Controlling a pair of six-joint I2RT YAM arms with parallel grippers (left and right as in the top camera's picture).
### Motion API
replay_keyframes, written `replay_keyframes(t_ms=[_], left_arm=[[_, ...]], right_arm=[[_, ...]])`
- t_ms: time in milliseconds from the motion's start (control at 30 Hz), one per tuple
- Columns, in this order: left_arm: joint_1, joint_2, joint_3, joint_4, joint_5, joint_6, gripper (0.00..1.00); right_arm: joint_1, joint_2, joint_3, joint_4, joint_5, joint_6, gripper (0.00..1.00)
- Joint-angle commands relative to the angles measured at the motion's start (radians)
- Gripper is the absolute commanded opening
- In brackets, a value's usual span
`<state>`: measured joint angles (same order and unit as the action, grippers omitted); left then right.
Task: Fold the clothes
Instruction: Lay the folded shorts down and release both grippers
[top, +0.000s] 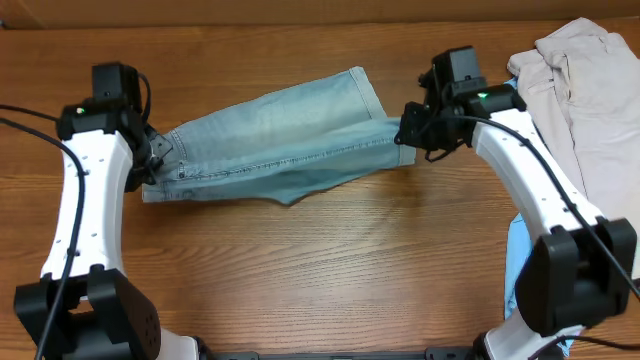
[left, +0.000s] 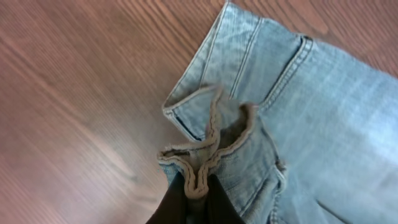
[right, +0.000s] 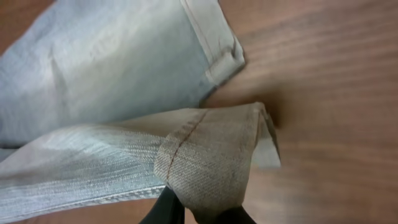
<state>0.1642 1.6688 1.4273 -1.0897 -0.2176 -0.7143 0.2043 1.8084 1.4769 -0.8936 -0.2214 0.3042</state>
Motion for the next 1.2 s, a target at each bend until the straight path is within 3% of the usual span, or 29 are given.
replay_keyframes(t_ms=[0,267,400,467,500,533,567,600,800,967,1167], left_arm=[[0.012,-0.001,-0.074,0.050,-0.055,-0.031,0.04],[0.012,-0.001,-0.177,0.204,-0.059,-0.072,0.04],[0.012,0.000,-0.180,0.262,-0.071,-0.072,0.09],[0.012,0.000,-0.180,0.301,-0.071,-0.072,0.30],[0.012,0.000,-0.180,0.323,-0.071,-0.072,0.48],[0.012,0.000,-0.180,0.347,-0.071,-0.072,0.73],[0.012,0.000,-0.180,0.369,-0.071,-0.072,0.90],[0.012,0.000,-0.180,0.395,-0.071,-0.071,1.00],[0.014,-0.002,-0.128,0.438,-0.069,0.034,1.00],[0.017,-0.003,0.042,0.260,0.010,0.150,1.00],[0.020,-0.003,0.229,0.019,0.272,0.262,1.00]], right_arm=[[-0.007,0.019,0.002,0.064,0.034,-0.028,0.04],[0.033,0.031,0.002,0.303,0.037,-0.044,0.06],[0.061,0.064,0.002,0.408,0.037,-0.043,0.19],[0.078,0.089,0.002,0.476,0.037,-0.043,0.33],[0.087,0.102,0.002,0.516,0.037,-0.043,0.49],[0.095,0.117,0.002,0.555,0.037,-0.043,0.74],[0.103,0.131,0.002,0.594,0.037,-0.043,1.00],[0.108,0.140,0.002,0.618,0.041,-0.043,1.00],[0.097,0.132,0.021,0.550,0.045,-0.043,1.00],[0.058,0.091,0.062,0.374,0.044,-0.043,1.00],[0.048,0.090,0.060,0.249,0.042,-0.044,1.00]])
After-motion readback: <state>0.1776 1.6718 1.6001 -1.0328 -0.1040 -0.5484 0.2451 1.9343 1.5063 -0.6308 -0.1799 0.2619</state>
